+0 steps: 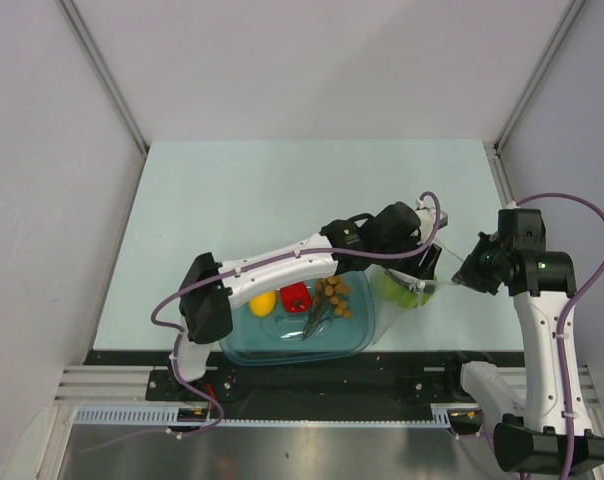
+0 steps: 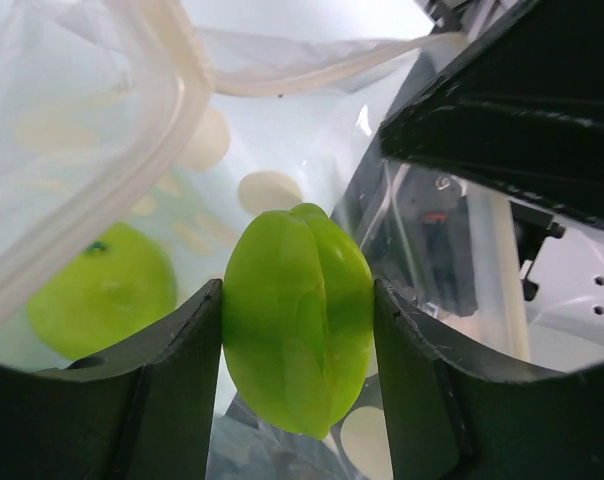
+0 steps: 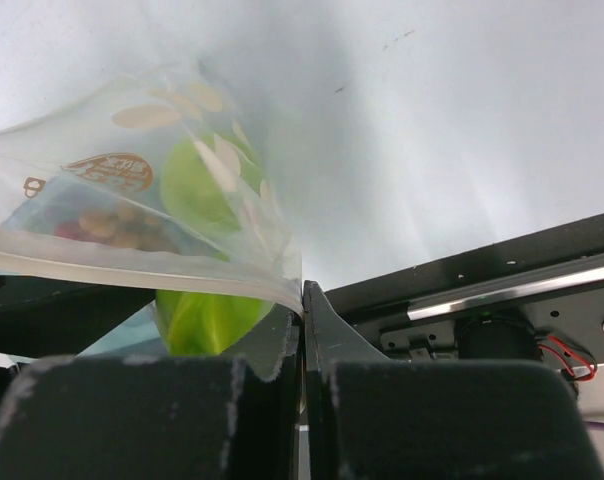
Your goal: Open the zip-top bag and remove the fake food
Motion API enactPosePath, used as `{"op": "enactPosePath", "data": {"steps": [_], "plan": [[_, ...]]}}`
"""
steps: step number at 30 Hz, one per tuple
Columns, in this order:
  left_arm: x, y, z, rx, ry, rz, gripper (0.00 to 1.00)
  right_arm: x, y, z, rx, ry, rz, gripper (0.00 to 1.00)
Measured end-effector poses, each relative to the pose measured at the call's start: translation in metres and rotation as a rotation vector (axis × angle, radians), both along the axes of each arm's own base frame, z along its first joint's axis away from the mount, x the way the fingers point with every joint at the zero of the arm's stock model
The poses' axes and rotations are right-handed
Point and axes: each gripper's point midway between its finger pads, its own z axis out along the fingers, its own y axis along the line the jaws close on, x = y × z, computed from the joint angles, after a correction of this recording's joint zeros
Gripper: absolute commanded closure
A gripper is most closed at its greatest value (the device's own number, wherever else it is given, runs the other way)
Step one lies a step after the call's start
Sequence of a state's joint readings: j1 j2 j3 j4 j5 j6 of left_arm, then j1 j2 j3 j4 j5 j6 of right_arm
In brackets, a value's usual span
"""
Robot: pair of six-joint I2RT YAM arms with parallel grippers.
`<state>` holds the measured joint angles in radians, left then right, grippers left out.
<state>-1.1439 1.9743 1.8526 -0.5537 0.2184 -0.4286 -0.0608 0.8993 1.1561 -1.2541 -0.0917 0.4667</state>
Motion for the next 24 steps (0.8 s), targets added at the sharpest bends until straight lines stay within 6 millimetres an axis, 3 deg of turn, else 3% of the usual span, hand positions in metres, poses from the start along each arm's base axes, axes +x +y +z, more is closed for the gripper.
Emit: {"op": "enactPosePath", "data": {"steps": [11,18,21,24], "plan": [[-0.001,-0.018,0.017,-0.121,0.004,-0.053,1.0,-0.007,-0.009,0.009,-0.044,-0.009,-0.032,1.0],[-0.014,-0.029,0.036,-0.226,0.019,-0.17,1.0,-0.004,-0.013,0.036,-0.069,-0.08,-0.034,1.0],[-0.007,-0.03,0.04,-0.191,0.004,-0.14,1.0,-0.002,-0.014,0.042,-0.083,-0.098,-0.027,1.0],[0.012,-0.039,0.056,-0.162,-0.019,-0.037,1.0,0.001,-0.015,0.048,-0.088,-0.118,-0.02,1.0]]}}
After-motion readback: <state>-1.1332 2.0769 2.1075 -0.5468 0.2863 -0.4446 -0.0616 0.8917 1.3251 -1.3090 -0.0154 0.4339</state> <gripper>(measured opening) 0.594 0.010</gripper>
